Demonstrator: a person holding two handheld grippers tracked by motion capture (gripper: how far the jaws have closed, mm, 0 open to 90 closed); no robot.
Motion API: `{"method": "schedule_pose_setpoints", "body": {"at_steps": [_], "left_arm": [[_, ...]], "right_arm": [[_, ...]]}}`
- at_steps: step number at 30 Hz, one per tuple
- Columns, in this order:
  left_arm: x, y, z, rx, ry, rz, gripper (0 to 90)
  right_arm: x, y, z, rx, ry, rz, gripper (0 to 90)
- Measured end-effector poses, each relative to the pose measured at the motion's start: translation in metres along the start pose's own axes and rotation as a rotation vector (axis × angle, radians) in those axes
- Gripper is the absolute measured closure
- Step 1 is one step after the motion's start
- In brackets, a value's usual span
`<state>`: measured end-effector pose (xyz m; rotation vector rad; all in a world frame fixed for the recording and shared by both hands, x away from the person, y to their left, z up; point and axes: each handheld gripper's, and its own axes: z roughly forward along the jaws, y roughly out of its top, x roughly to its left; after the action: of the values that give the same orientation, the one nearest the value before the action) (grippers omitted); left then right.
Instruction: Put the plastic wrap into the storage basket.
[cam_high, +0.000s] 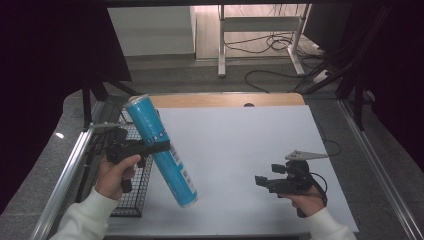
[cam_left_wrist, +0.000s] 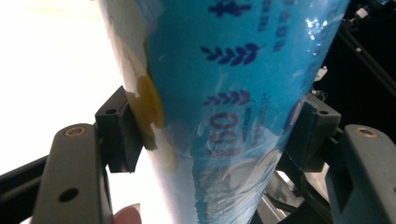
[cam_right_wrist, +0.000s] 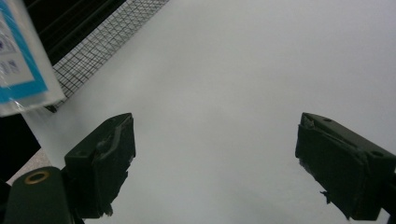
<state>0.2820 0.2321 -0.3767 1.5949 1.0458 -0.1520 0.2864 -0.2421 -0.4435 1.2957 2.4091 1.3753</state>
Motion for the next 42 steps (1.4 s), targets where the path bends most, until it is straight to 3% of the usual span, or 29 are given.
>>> {"method": "schedule_pose_setpoints", "body": {"at_steps": [12, 19, 28, 36, 42], "left_arm": [[0.004, 0.019, -0.045, -0.003, 0.129, 0.036, 32.0], [0.009, 0.026, -0.06, 0.0, 0.196, 0.043, 32.0], [0.016, 0.033, -0.078, 0.044, 0.306, 0.053, 32.1], [0.011, 0.042, -0.101, 0.046, 0.32, 0.054, 32.1], [0.007, 0.049, -0.114, 0.07, 0.392, 0.066, 32.1]], "right_arm": [[-0.005, -0.001, 0.003, 0.023, -0.027, -0.004, 12.5], [-0.008, 0.0, 0.0, 0.017, -0.035, 0.007, 12.6], [-0.011, 0.001, -0.003, 0.01, -0.041, 0.012, 12.9], [-0.012, 0.001, -0.001, 0.02, -0.041, 0.01, 13.1], [-0.012, 0.001, -0.002, 0.02, -0.042, 0.012, 13.2]]}}
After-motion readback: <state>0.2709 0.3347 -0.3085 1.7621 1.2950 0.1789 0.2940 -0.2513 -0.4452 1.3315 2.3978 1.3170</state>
